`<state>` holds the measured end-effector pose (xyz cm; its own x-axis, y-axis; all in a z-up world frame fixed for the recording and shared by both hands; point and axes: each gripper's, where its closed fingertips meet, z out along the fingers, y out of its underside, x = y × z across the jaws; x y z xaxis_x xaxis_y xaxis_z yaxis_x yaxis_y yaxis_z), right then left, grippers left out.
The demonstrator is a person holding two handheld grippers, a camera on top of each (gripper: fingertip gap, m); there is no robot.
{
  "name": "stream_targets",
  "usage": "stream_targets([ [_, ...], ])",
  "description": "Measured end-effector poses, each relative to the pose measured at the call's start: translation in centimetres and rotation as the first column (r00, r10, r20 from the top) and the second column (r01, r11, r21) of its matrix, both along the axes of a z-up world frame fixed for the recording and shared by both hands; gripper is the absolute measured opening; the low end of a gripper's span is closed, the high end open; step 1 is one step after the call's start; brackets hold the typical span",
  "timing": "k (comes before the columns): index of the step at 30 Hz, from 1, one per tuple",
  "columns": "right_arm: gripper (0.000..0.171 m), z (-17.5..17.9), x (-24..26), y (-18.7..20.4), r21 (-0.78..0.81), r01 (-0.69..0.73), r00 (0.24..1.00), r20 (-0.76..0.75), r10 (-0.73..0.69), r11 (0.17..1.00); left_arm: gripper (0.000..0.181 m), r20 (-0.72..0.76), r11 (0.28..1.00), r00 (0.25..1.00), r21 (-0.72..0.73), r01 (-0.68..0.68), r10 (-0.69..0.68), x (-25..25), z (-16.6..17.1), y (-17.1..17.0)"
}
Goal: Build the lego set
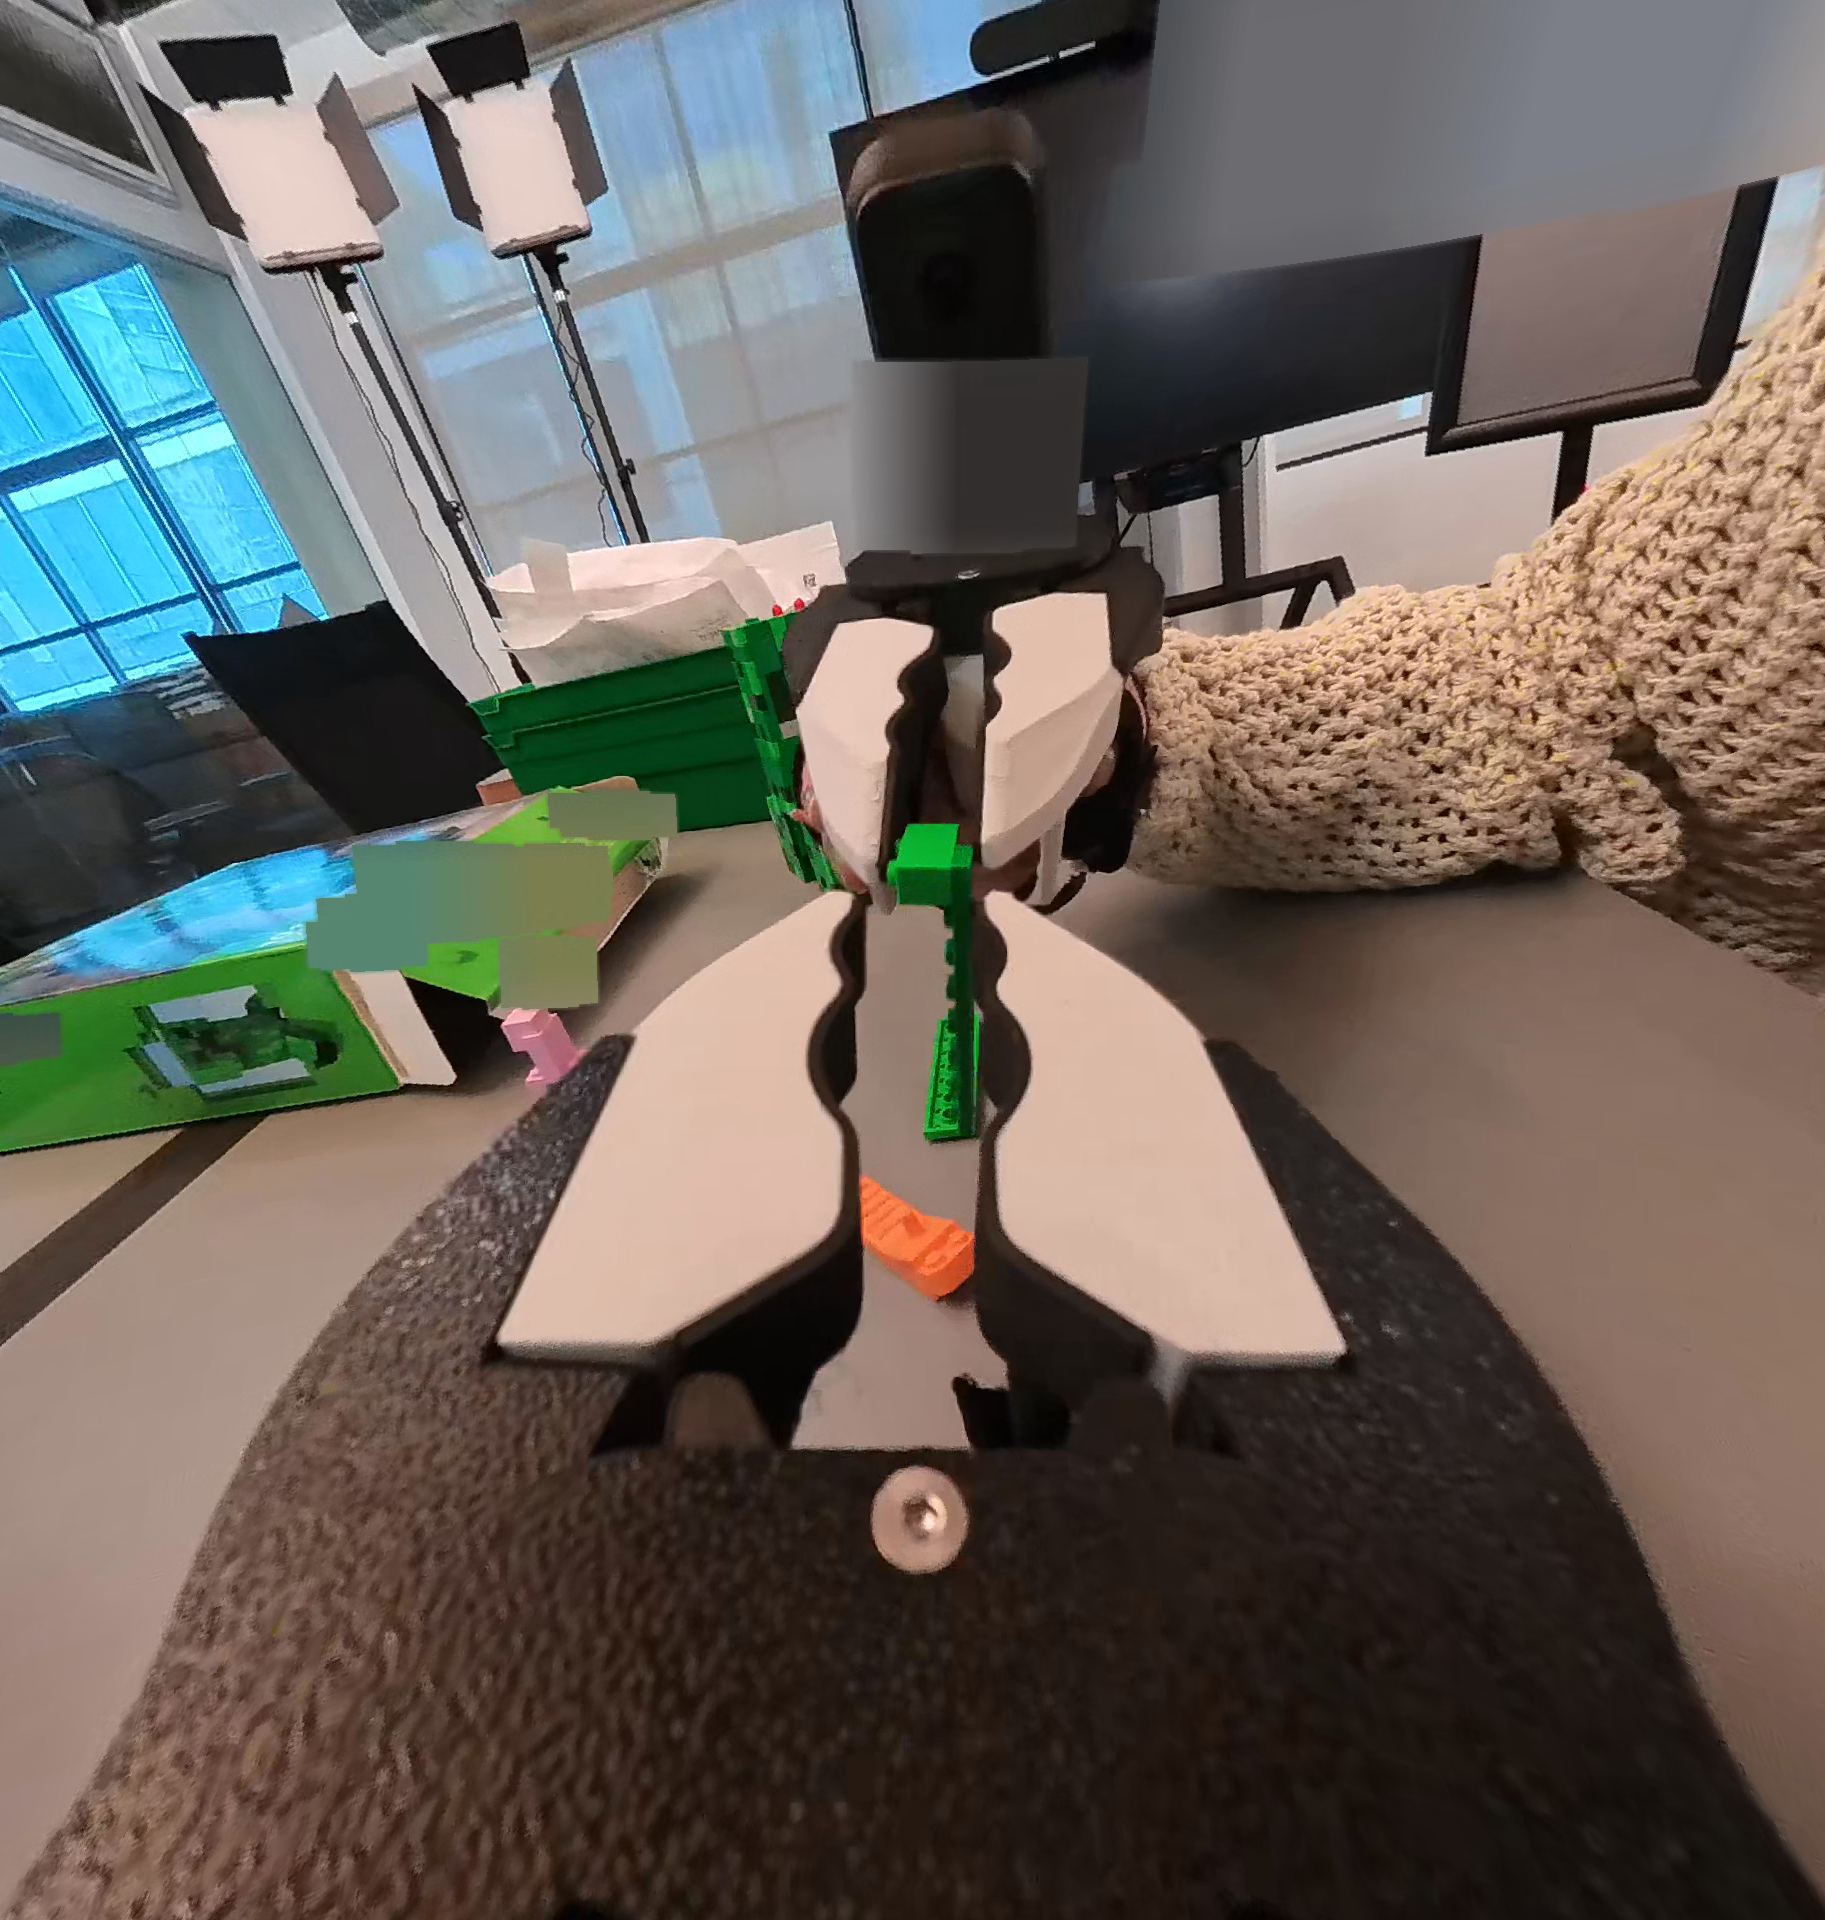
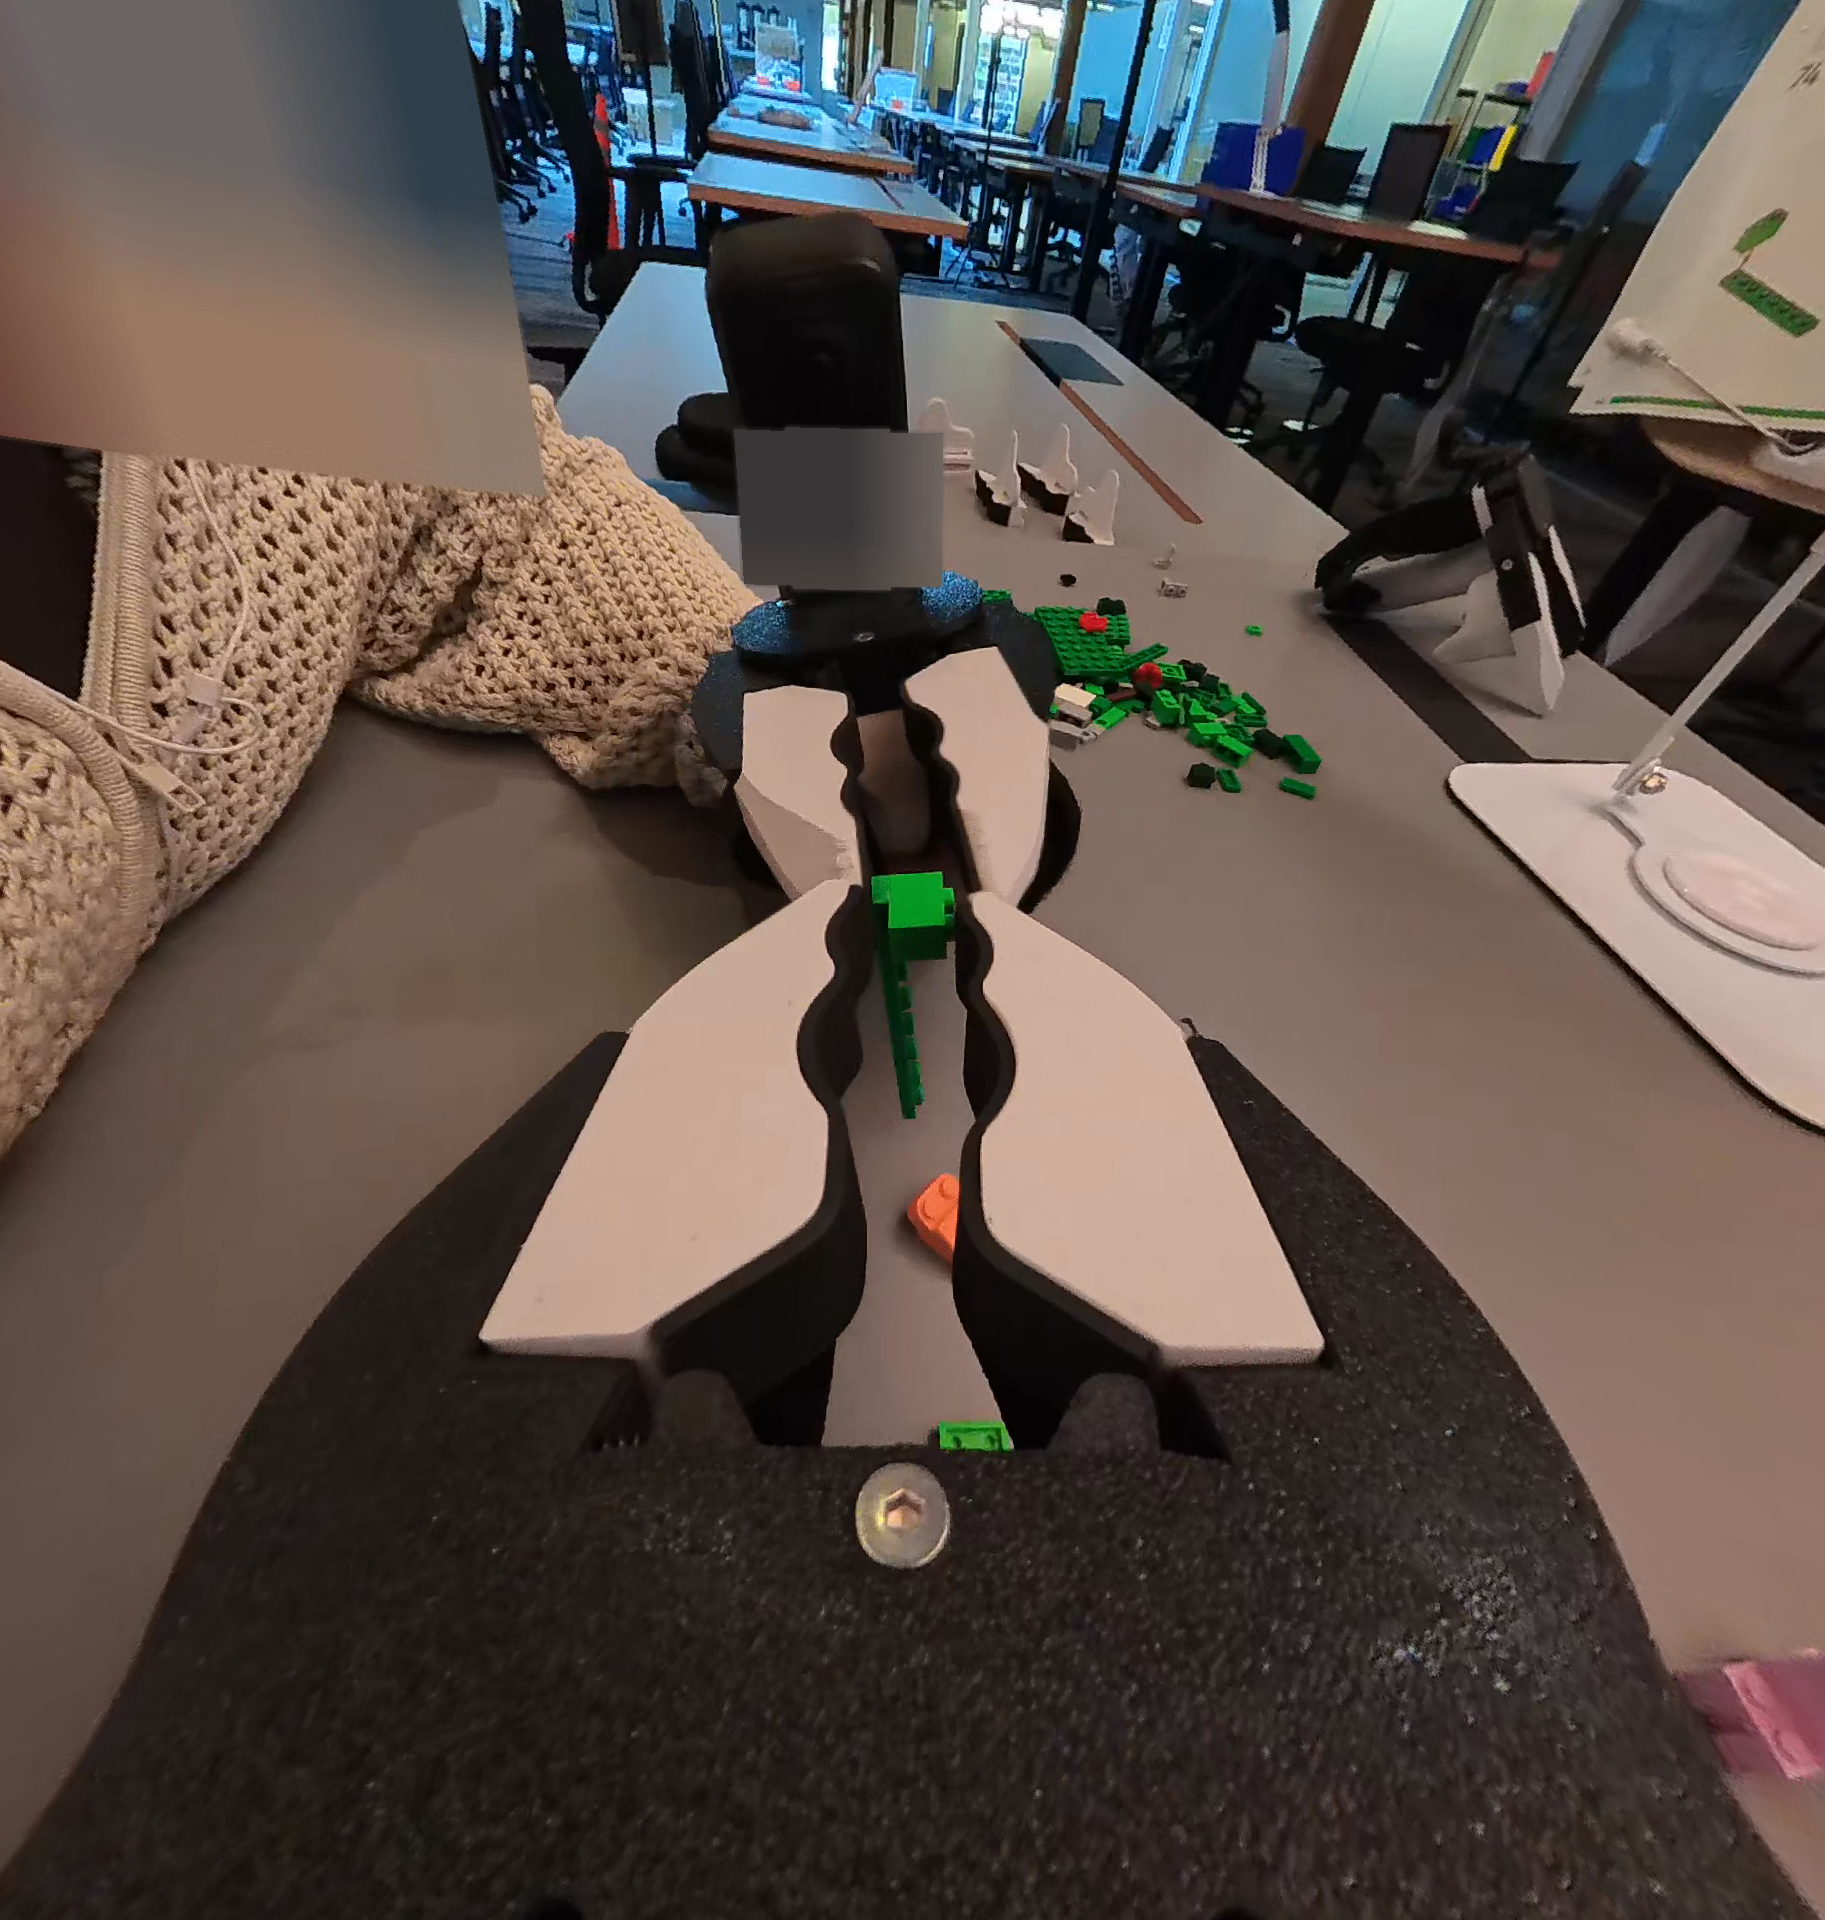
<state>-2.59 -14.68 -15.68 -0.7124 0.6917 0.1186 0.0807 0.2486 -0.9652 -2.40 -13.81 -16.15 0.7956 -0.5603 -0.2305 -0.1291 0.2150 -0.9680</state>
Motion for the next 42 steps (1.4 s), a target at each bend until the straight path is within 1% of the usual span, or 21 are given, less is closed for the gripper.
stream_targets([
  [6, 0.015, -0.4, 0.1, -0.2, 0.005, -0.014, 1.0, -0.001, 0.014, 1.0, 0.014, -0.015, 1.0, 1.0, 0.02, 0.018, -0.018, 0.5, 0.1, -0.3],
  [13, 0.015, -0.4, 0.2, -0.1, -0.013, -0.011, 1.0, -0.006, 0.011, 1.0, 0.013, -0.023, 1.0, 0.999, -0.009, 0.022, -0.022, 0.6, 0.0, -0.1],
  [14, 0.016, -0.4, 0.2, 0.0, 0.006, -0.007, 1.0, -0.011, 0.007, 1.0, 0.013, -0.024, 1.0, 1.0, -0.013, 0.017, -0.017, 0.6, 0.0, 0.0],
  [16, 0.024, -0.7, 0.4, 1.5, 0.1, 0.034, 0.999, 0.004, -0.034, 0.994, 0.013, -0.031, 1.0, 1.0, -0.014, -0.001, 0.001, 0.4, -0.1, 0.1],
  [17, 0.024, -1.0, 0.6, 2.9, 0.154, 0.068, 0.997, 0.032, -0.074, 0.986, 0.013, -0.032, 1.0, 0.999, -0.014, -0.009, 0.009, 0.3, -0.1, 0.2],
  [19, 0.023, -2.6, 1.5, 5.2, 0.242, 0.065, 0.976, 0.185, -0.112, 0.968, 0.013, -0.022, 1.0, 1.0, -0.016, -0.019, 0.019, 0.0, 0.0, 0.4],
  [21, 0.023, -5.4, 2.7, 7.0, 0.333, 0.004, 0.907, 0.396, -0.144, 0.943, 0.013, -0.005, 0.999, 0.999, -0.015, -0.034, 0.034, -0.3, 0.1, 0.5],
  [23, 0.023, -8.0, 3.9, 8.8, 0.437, -0.082, 0.814, 0.548, -0.193, 0.896, 0.013, 0.012, 0.999, 0.999, -0.017, -0.047, 0.047, -0.6, 0.2, 0.6],
  [25, 0.022, -9.3, 4.7, 10.2, 0.505, -0.159, 0.755, 0.616, -0.225, 0.849, 0.013, 0.032, 0.998, 0.998, -0.025, -0.05, 0.051, -0.9, 0.2, 0.7],
  [27, 0.025, -10.1, 5.4, 10.8, 0.51, -0.224, 0.705, 0.673, -0.223, 0.83, 0.013, 0.055, 0.998, 0.997, -0.033, -0.057, 0.059, -1.2, 0.2, 0.9],
  [29, 0.028, -10.5, 6.1, 10.8, 0.503, -0.263, 0.673, 0.707, -0.217, 0.823, 0.013, 0.082, 0.997, 0.994, -0.039, -0.069, 0.072, -1.6, 0.4, 1.0],
  [31, 0.028, -10.8, 6.2, 10.7, 0.521, -0.272, 0.683, 0.697, -0.218, 0.809, 0.013, 0.109, 0.996, 0.991, -0.043, -0.079, 0.083, -2.1, 0.6, 1.1],
  [33, 0.027, -11.0, 5.8, 10.5, 0.55, -0.265, 0.724, 0.656, -0.213, 0.792, 0.013, 0.128, 0.995, 0.988, -0.045, -0.085, 0.091, -2.4, 0.8, 1.1],
  [34, 0.026, -11.2, 5.8, 10.3, 0.56, -0.266, 0.732, 0.647, -0.214, 0.784, 0.013, 0.133, 0.995, 0.987, -0.046, -0.088, 0.094, -2.5, 0.8, 1.2],
  [36, 0.016, -11.4, 5.7, 10.1, 0.571, -0.256, 0.731, 0.642, -0.229, 0.78, 0.013, 0.136, 0.994, 0.985, -0.045, -0.097, 0.103, -2.6, 0.8, 1.2],
  [37, 0.016, -11.4, 5.9, 10.0, 0.57, -0.255, 0.722, 0.65, -0.238, 0.781, 0.013, 0.134, 0.994, 0.985, -0.042, -0.104, 0.109, -2.7, 0.9, 1.2],
  [40, 0.016, -11.2, 6.4, 9.9, 0.554, -0.249, 0.71, 0.663, -0.24, 0.794, 0.013, 0.137, 0.991, 0.981, -0.033, -0.131, 0.134, -3.1, 1.0, 1.3],
  [42, 0.016, -10.4, 6.1, 9.5, 0.506, -0.188, 0.728, 0.647, -0.226, 0.842, 0.013, 0.144, 0.988, 0.977, -0.03, -0.152, 0.154, -3.4, 1.1, 1.4],
])
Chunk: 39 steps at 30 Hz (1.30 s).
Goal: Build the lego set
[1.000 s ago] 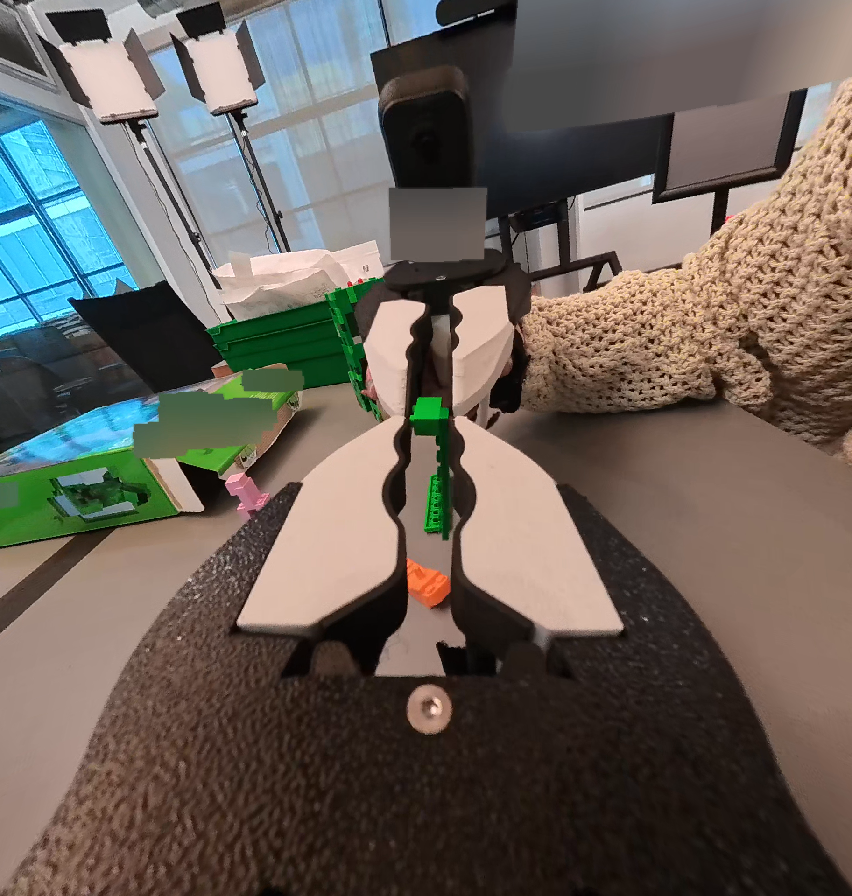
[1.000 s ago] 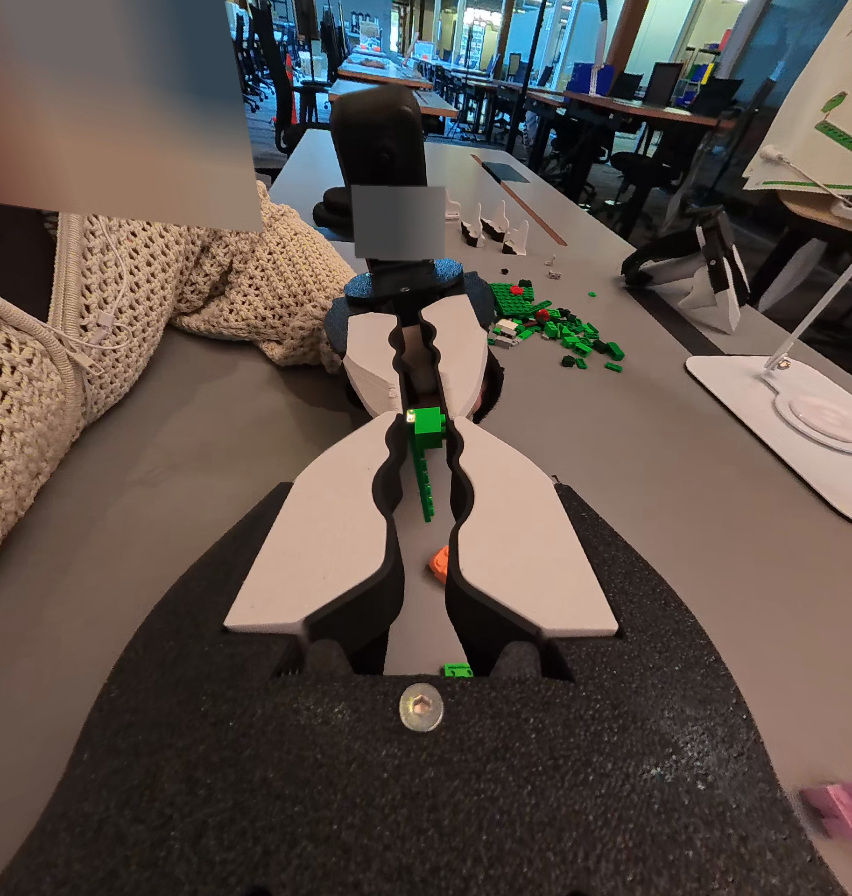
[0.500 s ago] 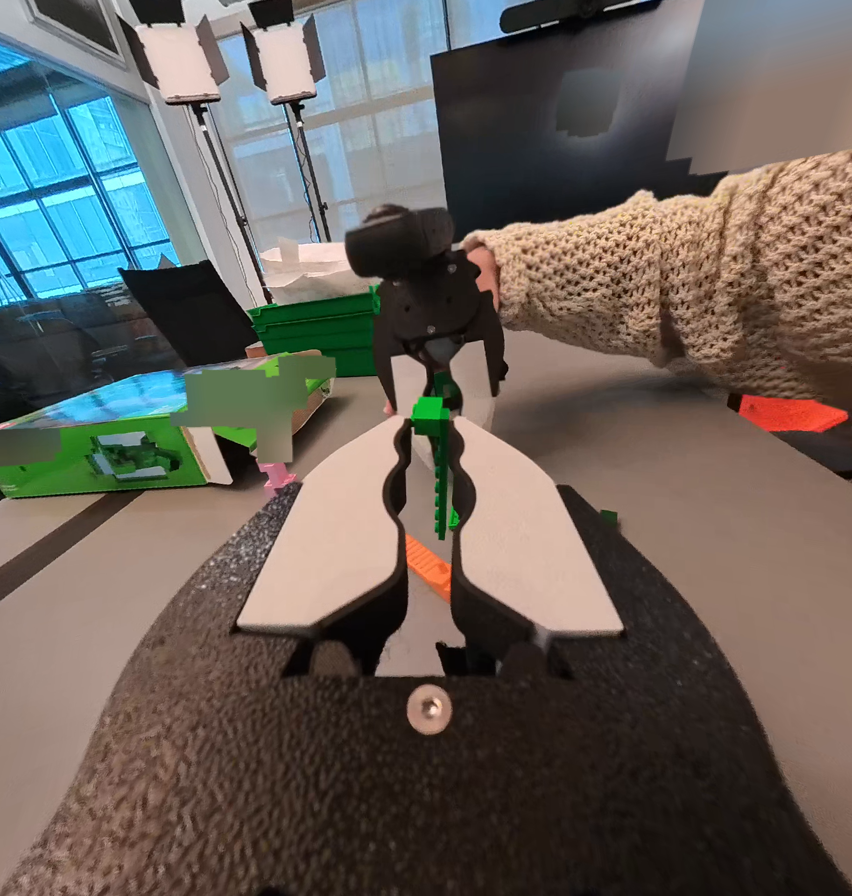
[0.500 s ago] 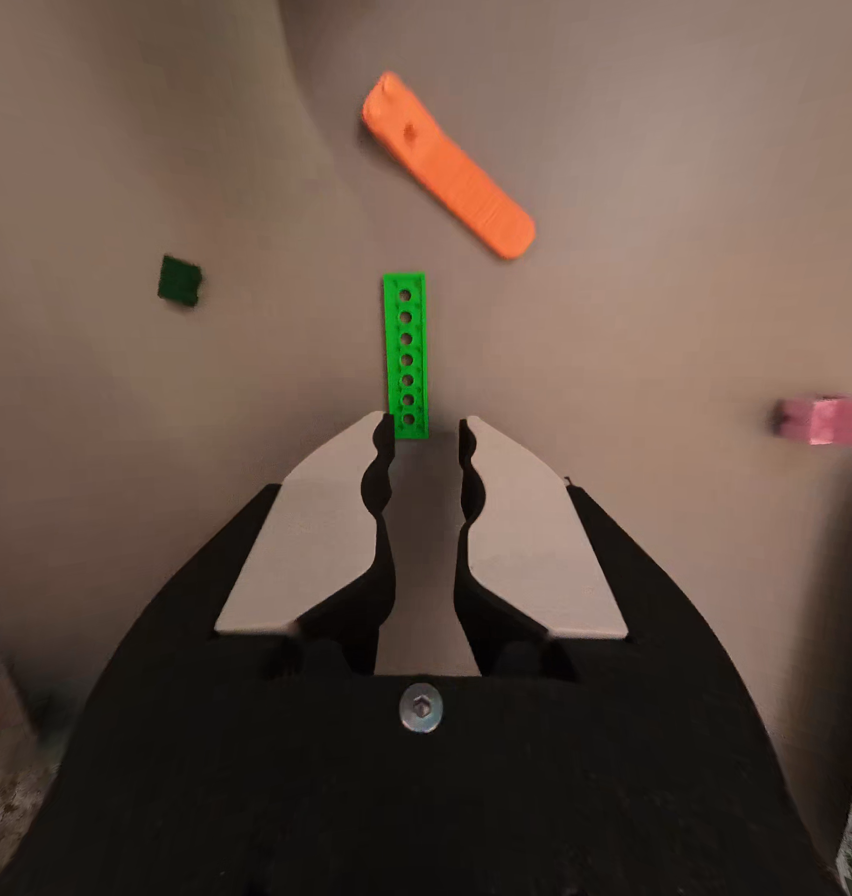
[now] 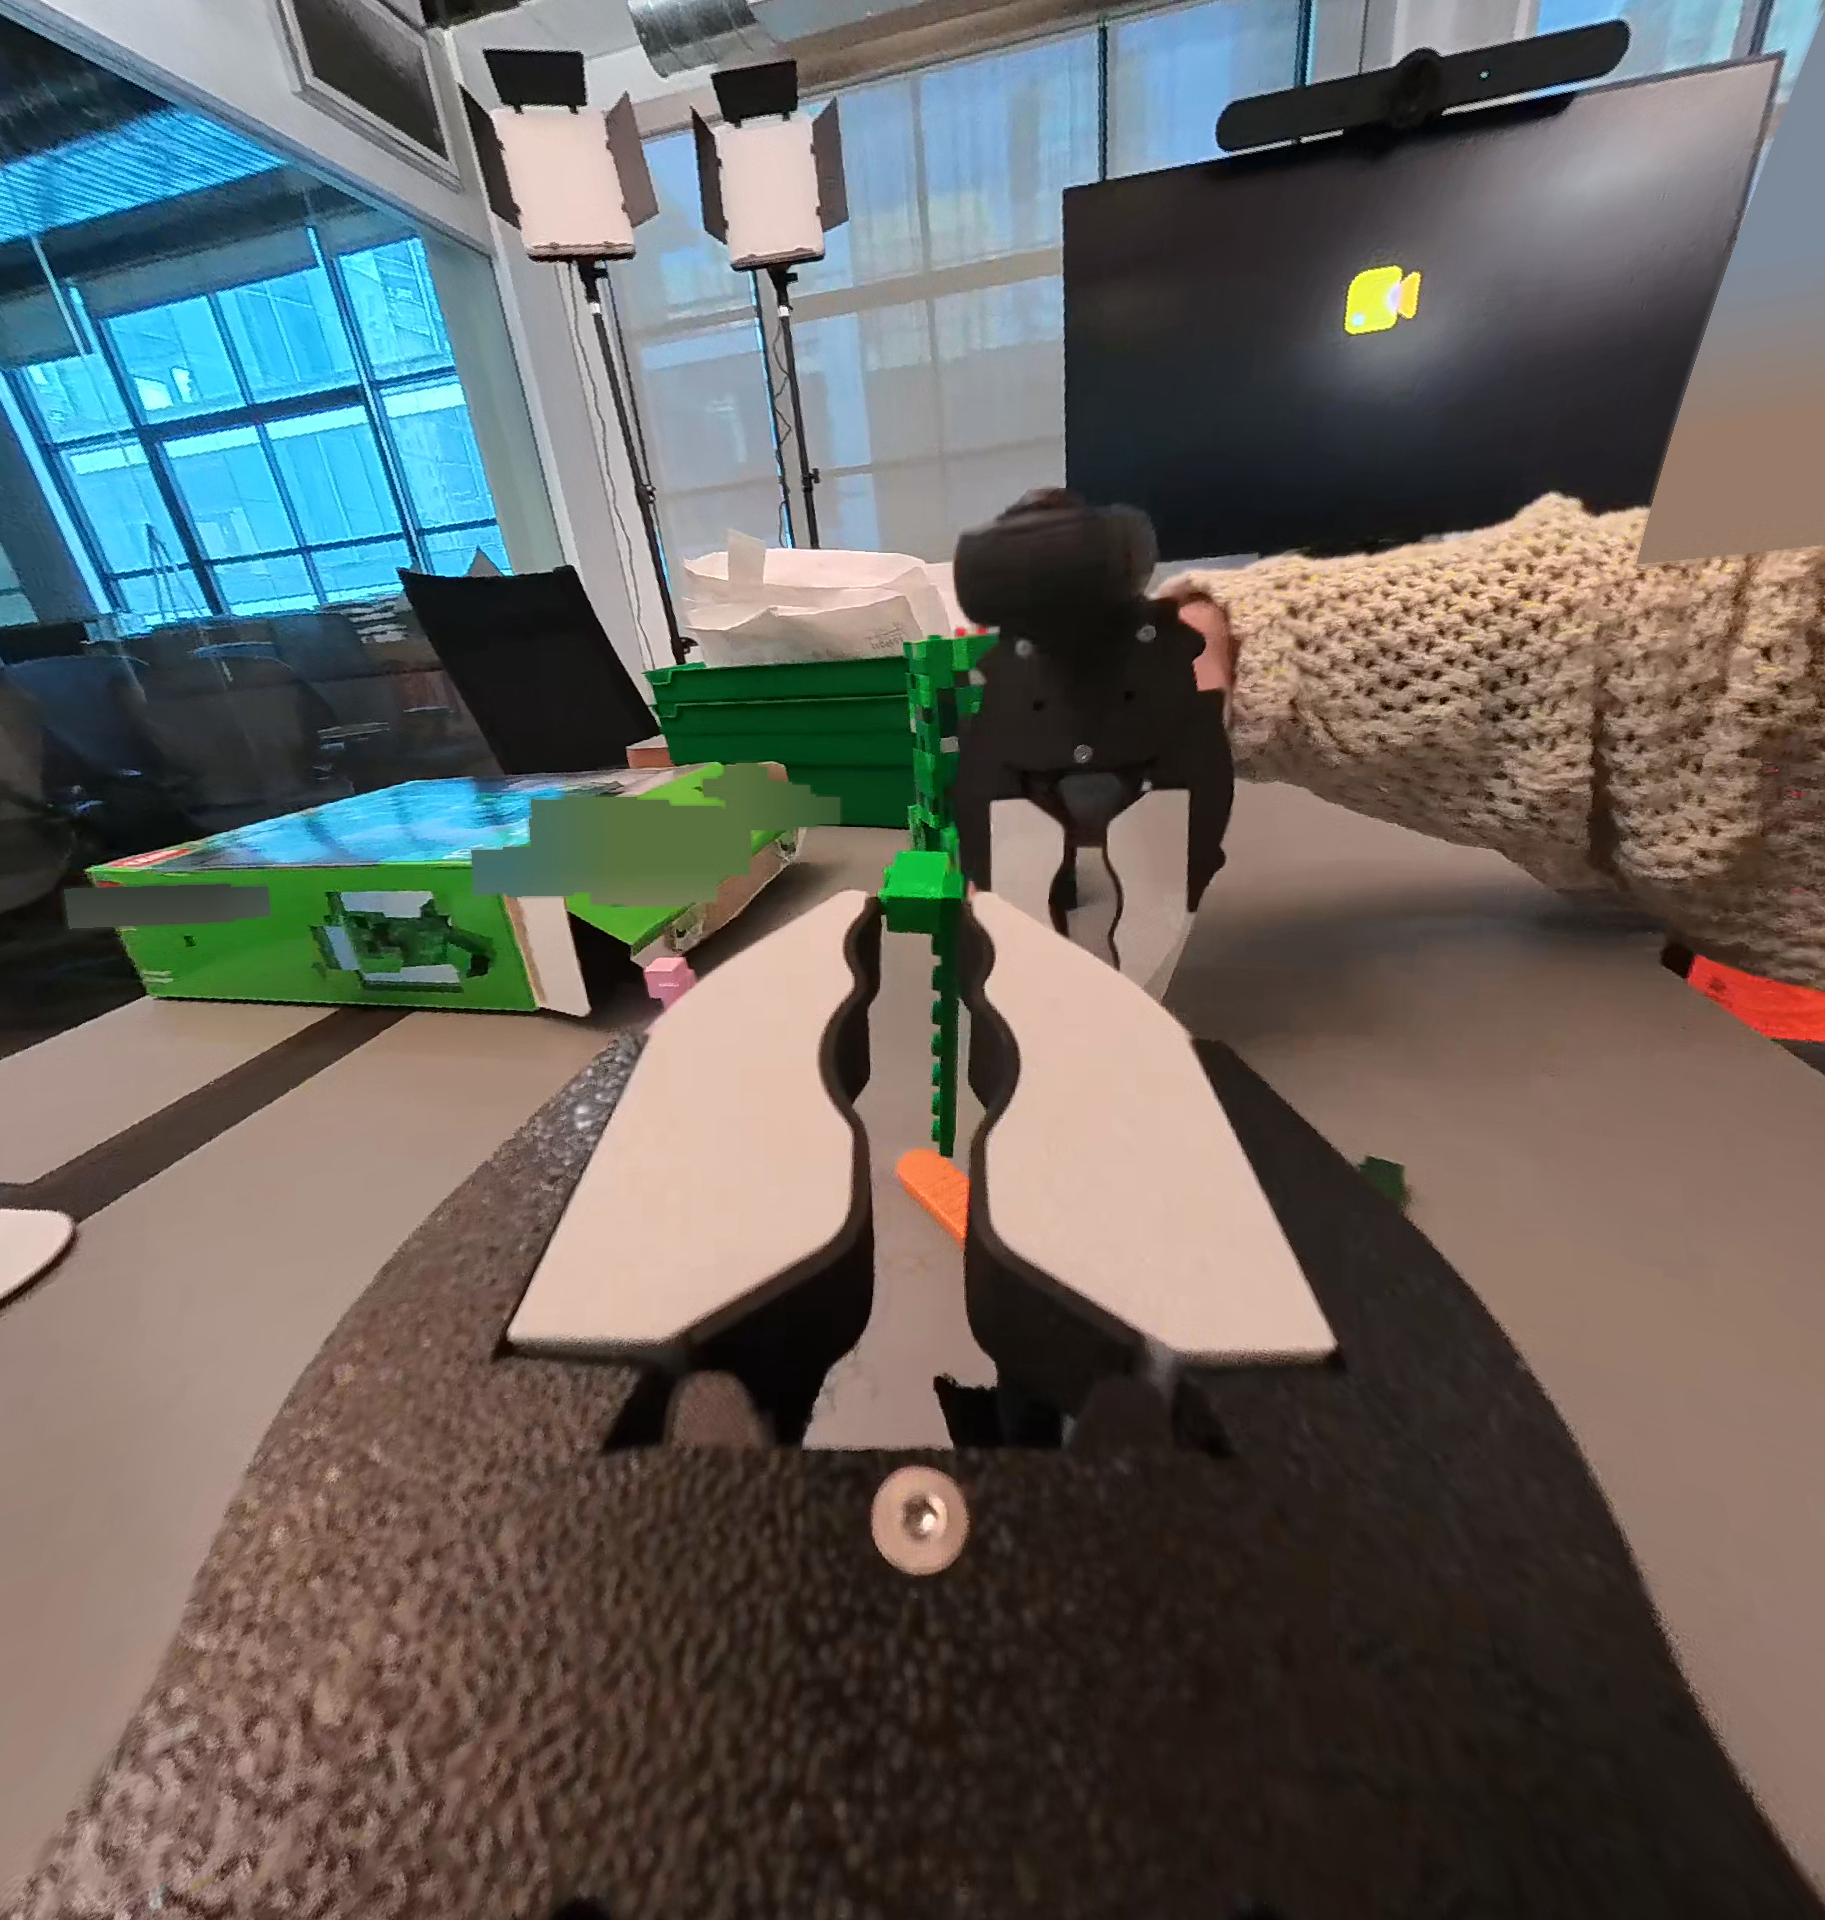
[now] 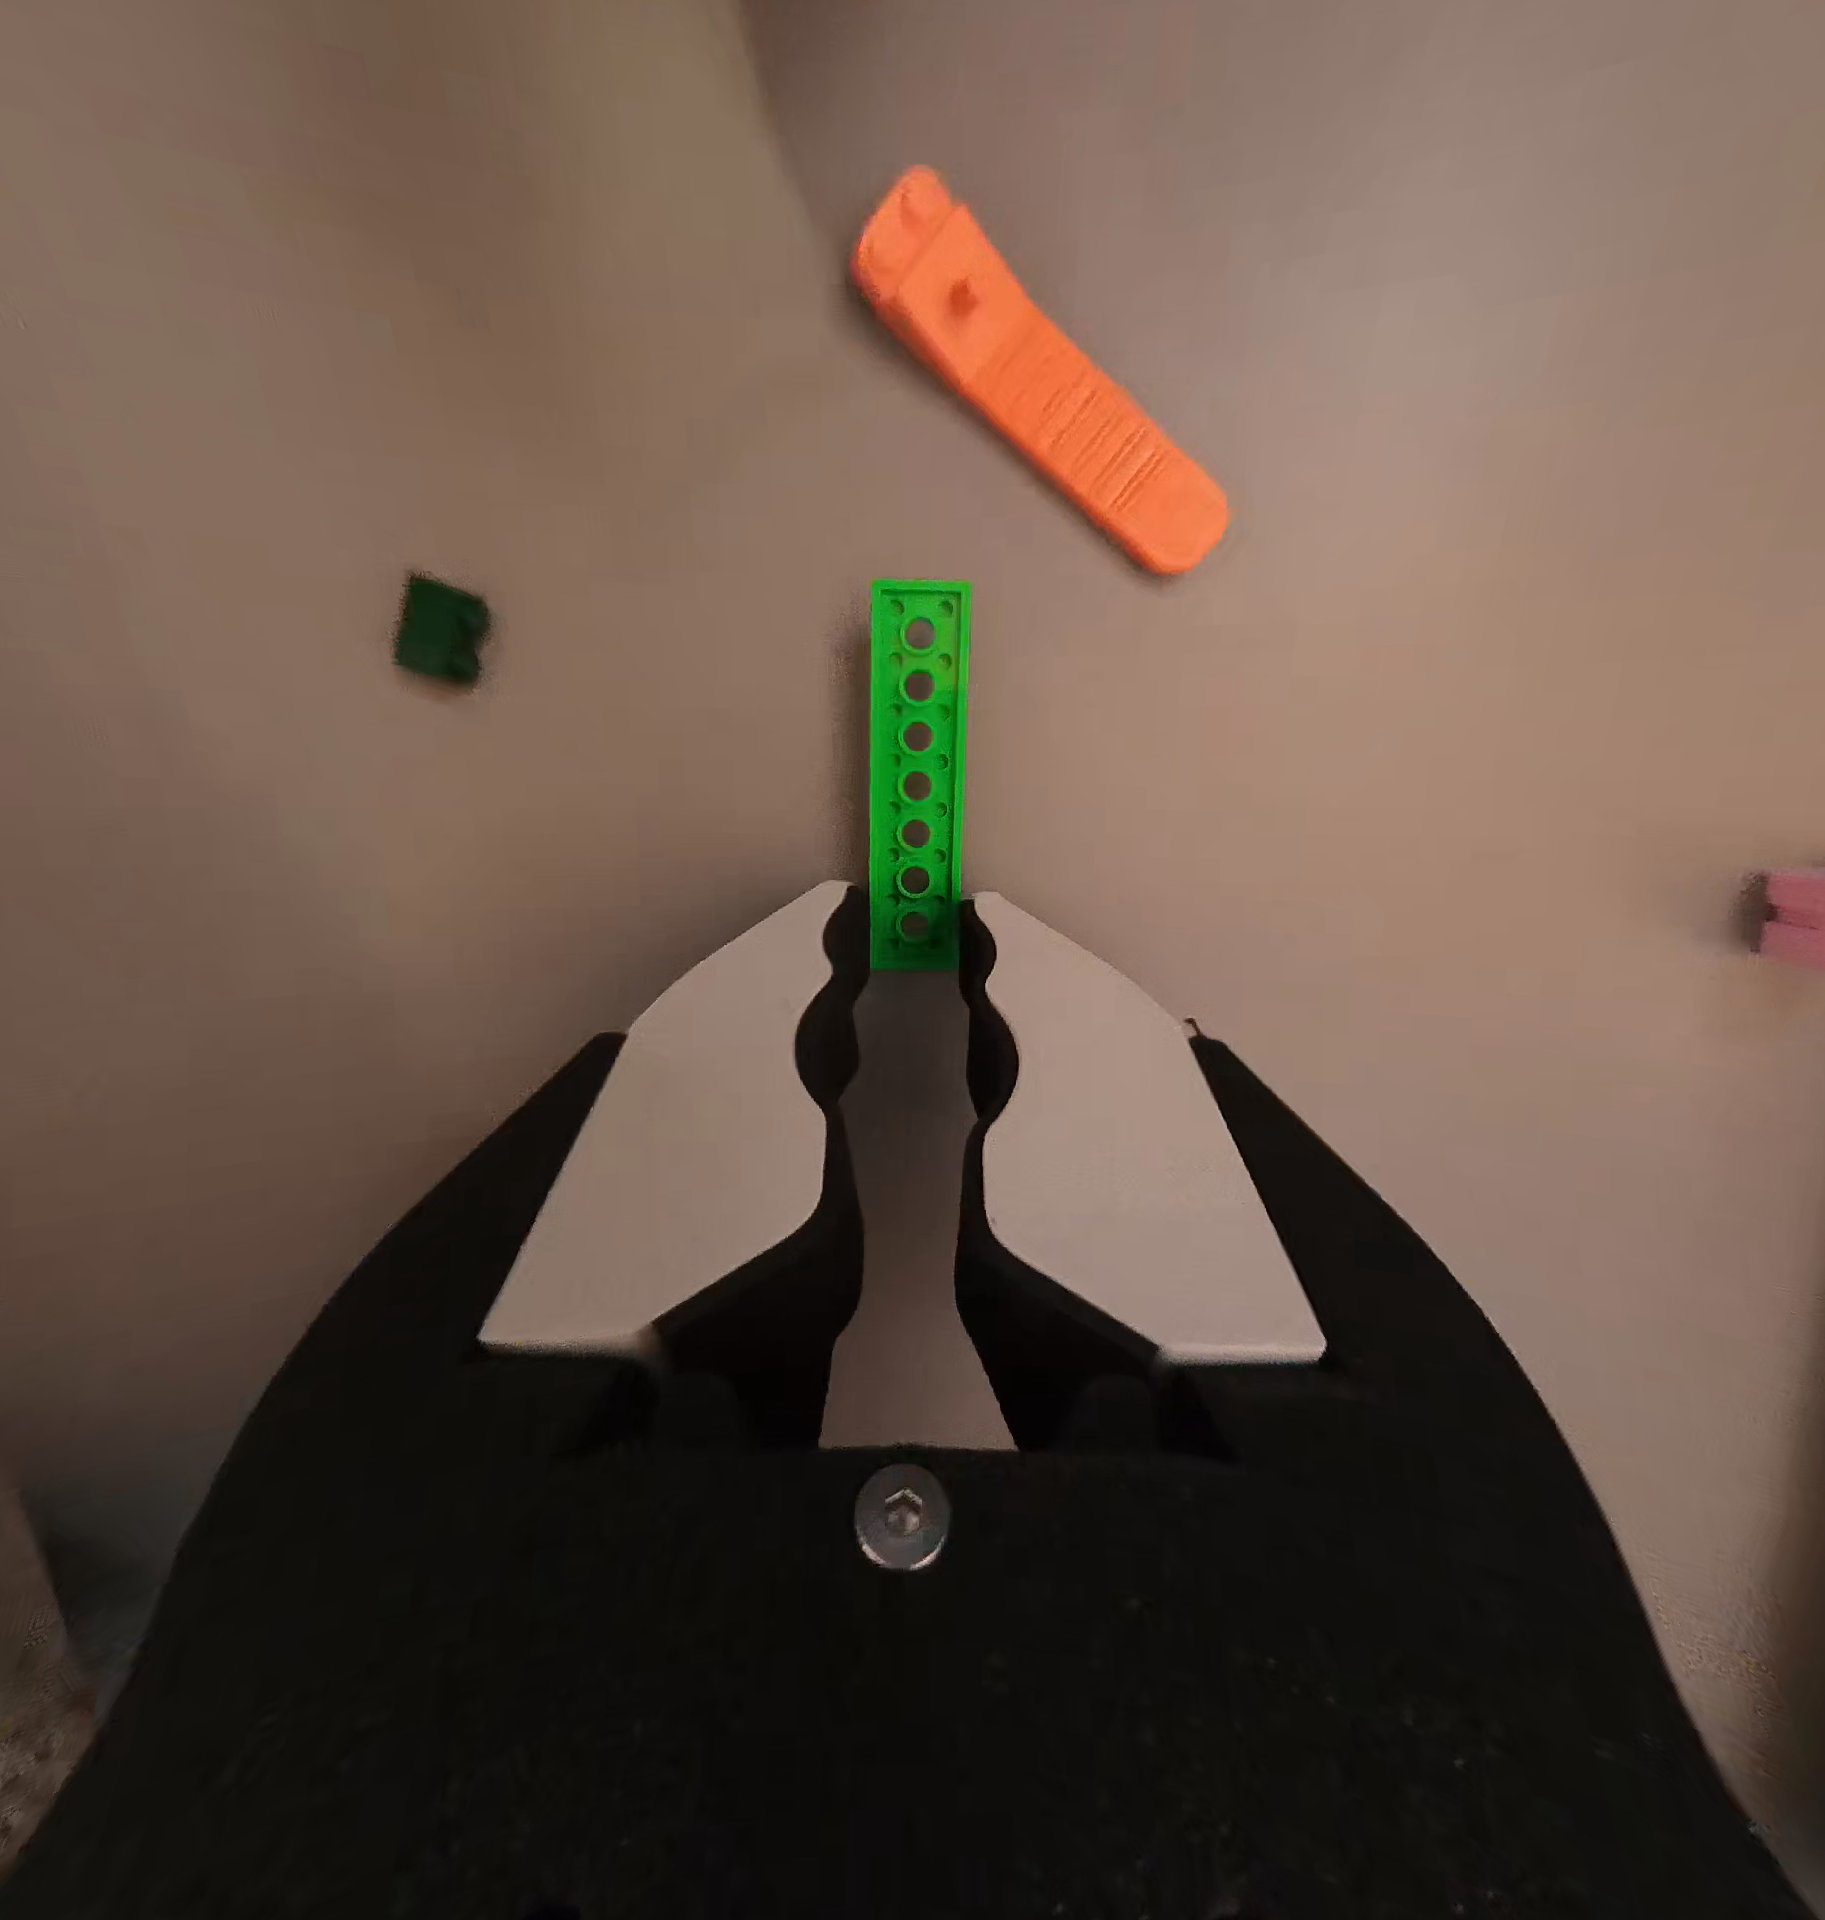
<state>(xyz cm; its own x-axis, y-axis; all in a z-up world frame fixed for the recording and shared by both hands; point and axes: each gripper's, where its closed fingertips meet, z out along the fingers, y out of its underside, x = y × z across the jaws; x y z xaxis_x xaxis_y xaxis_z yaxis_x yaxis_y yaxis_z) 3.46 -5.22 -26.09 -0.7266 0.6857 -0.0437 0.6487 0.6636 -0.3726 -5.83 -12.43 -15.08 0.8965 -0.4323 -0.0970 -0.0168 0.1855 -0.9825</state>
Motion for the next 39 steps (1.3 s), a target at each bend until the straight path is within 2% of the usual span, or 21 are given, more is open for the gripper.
stream_targets([
  [2, 0.015, 0.9, -1.2, -0.6, -0.094, 0.077, 0.994, -0.073, -0.084, 0.993, 0.013, 0.009, 1.0, 1.0, 0.002, -0.017, 0.017, -0.3, 0.0, 0.1],
  [5, 0.015, 0.8, -2.9, -0.5, -0.112, 0.205, 0.969, -0.114, -0.218, 0.972, 0.013, 0.013, 1.0, 1.0, 0.002, -0.027, 0.027, -0.5, 0.0, 0.1],
  [10, 0.016, -0.3, -3.3, -1.1, -0.036, 0.217, 0.971, -0.095, -0.22, 0.975, 0.013, 0.01, 1.0, 1.0, -0.001, -0.023, 0.023, -0.4, -0.1, 0.2],
  [14, 0.026, 0.9, -4.2, -1.5, -0.099, 0.163, 0.98, -0.096, -0.173, 0.982, 0.013, 0.012, 1.0, 1.0, -0.008, -0.017, 0.017, -0.3, -0.2, 0.2],
  [16, 0.026, 1.1, -4.7, -1.5, -0.144, 0.135, 0.988, -0.052, -0.144, 0.98, 0.013, 0.014, 1.0, 1.0, -0.011, -0.012, 0.012, -0.2, -0.2, 0.3],
  [20, 0.027, 0.2, -4.4, -2.0, -0.266, 0.136, 0.978, 0.189, -0.087, 0.954, 0.013, 0.015, 1.0, 1.0, -0.013, -0.004, 0.004, -0.1, -0.2, 0.2],
  [24, 0.027, 0.2, -4.9, -2.4, -0.369, 0.222, 0.929, 0.361, -0.081, 0.903, 0.013, 0.019, 1.0, 1.0, -0.017, 0.002, -0.002, -0.1, -0.3, 0.2],
  [27, 0.024, 0.1, -5.1, -2.4, -0.339, 0.245, 0.908, 0.408, -0.093, 0.908, 0.013, 0.02, 1.0, 1.0, -0.017, 0.001, 0.0, -0.2, -0.3, 0.3],
  [33, 0.021, -0.3, -5.1, -2.5, -0.183, 0.208, 0.933, 0.332, -0.139, 0.961, 0.013, 0.018, 1.0, 1.0, -0.017, 0.003, -0.002, -0.2, -0.3, 0.3],
  [39, 0.012, -0.5, -5.1, -2.5, -0.115, 0.211, 0.935, 0.312, -0.167, 0.971, 0.013, 0.016, 1.0, 1.0, -0.016, 0.001, -0.001, -0.2, -0.3, 0.2],
])
